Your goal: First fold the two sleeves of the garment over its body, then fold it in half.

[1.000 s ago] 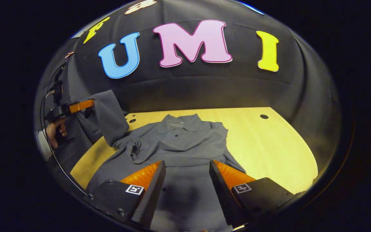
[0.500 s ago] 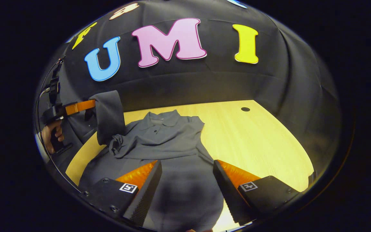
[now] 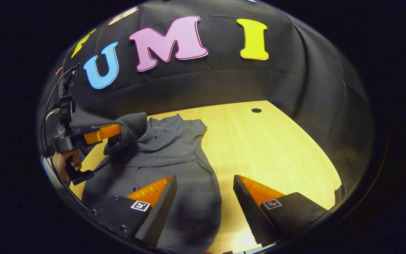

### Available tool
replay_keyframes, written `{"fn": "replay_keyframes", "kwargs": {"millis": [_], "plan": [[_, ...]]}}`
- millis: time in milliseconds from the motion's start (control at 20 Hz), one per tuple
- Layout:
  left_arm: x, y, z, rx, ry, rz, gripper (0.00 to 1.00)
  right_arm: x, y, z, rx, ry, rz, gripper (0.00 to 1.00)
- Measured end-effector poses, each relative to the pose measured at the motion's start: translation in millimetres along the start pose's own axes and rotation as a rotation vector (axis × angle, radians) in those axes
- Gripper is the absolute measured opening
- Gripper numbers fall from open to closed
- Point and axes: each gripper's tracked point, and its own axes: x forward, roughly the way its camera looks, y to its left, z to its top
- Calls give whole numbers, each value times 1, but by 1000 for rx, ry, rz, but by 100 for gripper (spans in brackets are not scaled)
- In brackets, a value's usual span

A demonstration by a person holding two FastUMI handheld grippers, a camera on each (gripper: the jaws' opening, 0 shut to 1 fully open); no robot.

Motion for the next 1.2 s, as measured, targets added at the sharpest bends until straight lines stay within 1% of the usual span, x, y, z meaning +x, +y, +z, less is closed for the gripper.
{"fn": "replay_keyframes", "kwargs": {"millis": [250, 500, 600, 650, 700, 750, 800, 950, 1000, 1150, 1200], "plan": [[19, -28, -36, 38, 54, 1, 5, 4, -15, -5, -7, 24, 7, 99], [27, -46, -70, 55, 114, -13, 6, 6, -19, -7, -6, 34, 21, 99], [27, -52, -79, 40, 136, -31, 9, 6, -19, -6, -12, 30, 28, 99], [26, -56, -81, 29, 142, -40, 13, 6, -19, -7, -11, 31, 30, 99], [25, -59, -82, 21, 145, -51, 16, 6, -19, -7, -10, 32, 31, 99], [23, -63, -83, 16, 144, -62, 21, 6, -18, -7, -8, 33, 31, 99], [21, -67, -84, 14, 145, -75, 24, 6, -17, -7, -7, 33, 34, 99], [16, -83, -80, 2, 120, -121, 52, 2, -12, -6, -19, 27, 51, 99], [12, -86, -76, 6, 104, -132, 63, 1, -11, -6, -27, 26, 53, 99], [2, -88, -76, 28, 94, -132, 99, -4, -5, -8, -35, 25, 52, 99], [-2, -89, -75, 26, 92, -135, 98, -5, -4, -8, -36, 26, 48, 99]]}}
